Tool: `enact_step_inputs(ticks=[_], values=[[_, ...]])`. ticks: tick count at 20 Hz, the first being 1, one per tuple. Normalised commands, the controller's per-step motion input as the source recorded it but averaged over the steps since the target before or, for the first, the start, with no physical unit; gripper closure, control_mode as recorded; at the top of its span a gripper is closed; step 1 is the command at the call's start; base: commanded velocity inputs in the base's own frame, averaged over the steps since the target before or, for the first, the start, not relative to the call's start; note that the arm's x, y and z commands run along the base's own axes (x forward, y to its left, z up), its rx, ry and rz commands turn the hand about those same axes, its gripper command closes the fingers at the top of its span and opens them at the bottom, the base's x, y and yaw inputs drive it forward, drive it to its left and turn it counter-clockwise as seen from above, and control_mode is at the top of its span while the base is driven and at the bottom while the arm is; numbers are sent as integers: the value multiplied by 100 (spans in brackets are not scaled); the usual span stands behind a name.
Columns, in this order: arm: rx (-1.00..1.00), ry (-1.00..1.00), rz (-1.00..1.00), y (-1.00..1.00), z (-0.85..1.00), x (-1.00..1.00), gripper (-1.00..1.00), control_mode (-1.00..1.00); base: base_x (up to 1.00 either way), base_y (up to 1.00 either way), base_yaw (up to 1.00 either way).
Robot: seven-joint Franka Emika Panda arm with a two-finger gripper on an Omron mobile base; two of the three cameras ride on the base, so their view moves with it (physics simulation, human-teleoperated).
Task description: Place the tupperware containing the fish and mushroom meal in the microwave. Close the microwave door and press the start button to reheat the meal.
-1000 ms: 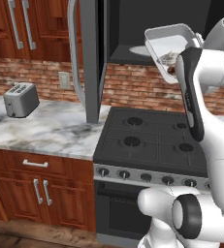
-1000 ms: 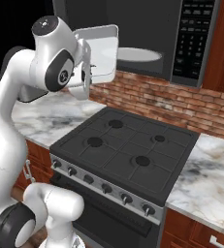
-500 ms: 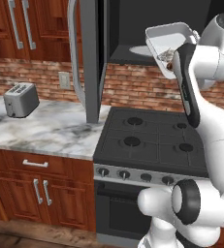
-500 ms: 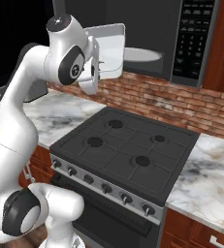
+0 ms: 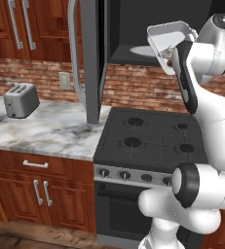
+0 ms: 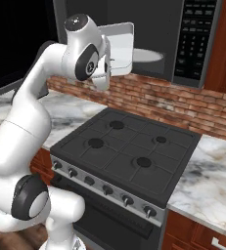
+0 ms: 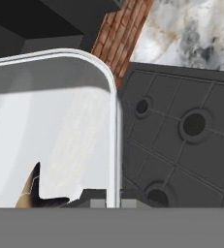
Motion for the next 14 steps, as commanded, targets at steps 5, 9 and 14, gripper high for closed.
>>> enact_step_inputs(ticks=[5,9,14], values=[[0,0,0,-12,9,41,100,-100,0,0,0],[0,0,-2,-8,11,43,100,-100,0,0,0],[0,0,-3,-6,4,46,100,-100,0,0,0]])
